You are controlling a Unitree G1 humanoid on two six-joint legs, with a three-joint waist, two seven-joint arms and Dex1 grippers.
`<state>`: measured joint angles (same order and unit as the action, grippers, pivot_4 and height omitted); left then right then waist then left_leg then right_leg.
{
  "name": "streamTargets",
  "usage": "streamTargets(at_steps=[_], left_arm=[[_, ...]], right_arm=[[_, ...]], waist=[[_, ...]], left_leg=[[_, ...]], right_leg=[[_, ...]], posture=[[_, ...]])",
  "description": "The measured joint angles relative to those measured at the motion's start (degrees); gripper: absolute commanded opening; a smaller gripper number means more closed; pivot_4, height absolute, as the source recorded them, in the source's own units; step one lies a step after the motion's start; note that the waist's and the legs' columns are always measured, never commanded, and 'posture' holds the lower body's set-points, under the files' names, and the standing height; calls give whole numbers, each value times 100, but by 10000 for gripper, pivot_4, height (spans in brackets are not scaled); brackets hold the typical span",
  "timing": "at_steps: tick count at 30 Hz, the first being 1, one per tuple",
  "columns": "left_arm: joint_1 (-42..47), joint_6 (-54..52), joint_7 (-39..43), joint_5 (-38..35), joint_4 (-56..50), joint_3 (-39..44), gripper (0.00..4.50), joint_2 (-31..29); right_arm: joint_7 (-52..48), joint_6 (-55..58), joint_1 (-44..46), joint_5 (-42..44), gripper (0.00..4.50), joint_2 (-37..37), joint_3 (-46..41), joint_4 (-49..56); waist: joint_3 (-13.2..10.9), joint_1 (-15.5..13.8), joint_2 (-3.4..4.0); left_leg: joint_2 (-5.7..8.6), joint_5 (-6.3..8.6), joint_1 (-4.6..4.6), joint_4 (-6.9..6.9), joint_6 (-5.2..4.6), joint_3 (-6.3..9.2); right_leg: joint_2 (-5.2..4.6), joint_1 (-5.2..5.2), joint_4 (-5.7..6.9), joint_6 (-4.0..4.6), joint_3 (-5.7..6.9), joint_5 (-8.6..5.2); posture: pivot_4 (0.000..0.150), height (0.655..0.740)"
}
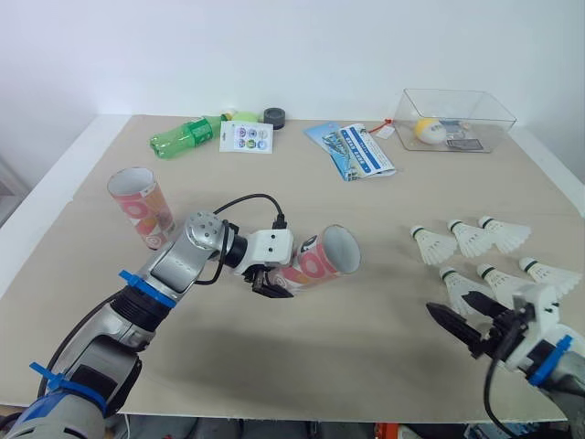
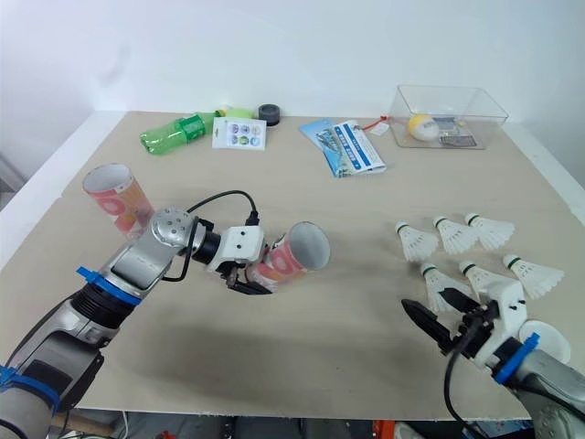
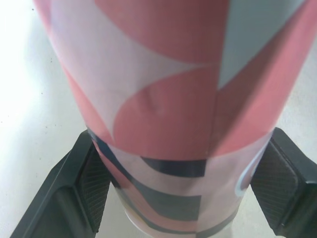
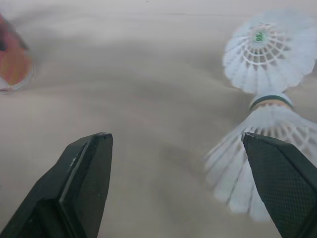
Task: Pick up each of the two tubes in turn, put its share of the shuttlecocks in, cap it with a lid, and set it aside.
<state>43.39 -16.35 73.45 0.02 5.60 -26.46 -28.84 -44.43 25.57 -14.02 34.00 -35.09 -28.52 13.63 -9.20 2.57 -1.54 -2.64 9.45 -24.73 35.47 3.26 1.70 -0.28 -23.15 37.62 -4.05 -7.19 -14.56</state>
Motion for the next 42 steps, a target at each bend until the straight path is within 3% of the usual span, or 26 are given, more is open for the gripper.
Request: streamTargets(at_steps=[5,8,12,16,26,32,38,42], left_arm=[[-6,-30,0,-1,-45,0,36936,-29],[-9,-24,-23,10,-50,0,36501,-76],[-8,24,-54,25,-22,0,36501,-87],[-7,144,-60,51,48,0,36501,-87],[303,647,-81,77,854,6,36501,65],[596,1017,-61,115,1519,14,36501,145],[760,764,121,49,1783,112,36501,263],[784,564,212,1,1766,171,36501,260]], right_arm=[[252,9,230,-174,45000,3,168,-283],[339,17,267,-266,37933,2,208,-379],[410,30,276,-352,17446,1,221,-382],[484,55,305,-384,498,1,295,-377],[451,7,219,-577,498,-191,335,-48],[-227,-350,89,-708,498,-992,264,693],[-930,-779,1364,-545,498,-2057,57,1210],[-1108,-1211,2404,-887,498,-2222,907,1214]], waist=[[0,2,0],[0,6,1],[0,6,1],[1,7,2],[1,8,3],[1,38,6],[-9,49,0],[-17,54,-3]], left_leg=[[0,2,-1,-1,-3,1],[0,2,1,0,-3,1],[-1,1,3,2,-4,1],[-1,1,5,2,-5,1],[-1,-3,7,5,-11,0],[-1,-4,9,7,-12,-3],[-1,-9,6,8,-20,0],[-2,-8,-4,2,-19,-2]], right_leg=[[1,0,0,-1,0,-2],[2,0,1,-2,-1,0],[3,0,4,0,-1,3],[4,2,4,2,-1,4],[4,2,8,3,-2,9],[6,1,12,1,-6,12],[9,-4,17,1,-3,15],[9,-16,16,-2,-5,11]], posture=[[1500,7400],[1500,7400],[1500,7400],[1500,7400],[1500,7400],[1500,7400],[1500,7400],[1500,7400]])
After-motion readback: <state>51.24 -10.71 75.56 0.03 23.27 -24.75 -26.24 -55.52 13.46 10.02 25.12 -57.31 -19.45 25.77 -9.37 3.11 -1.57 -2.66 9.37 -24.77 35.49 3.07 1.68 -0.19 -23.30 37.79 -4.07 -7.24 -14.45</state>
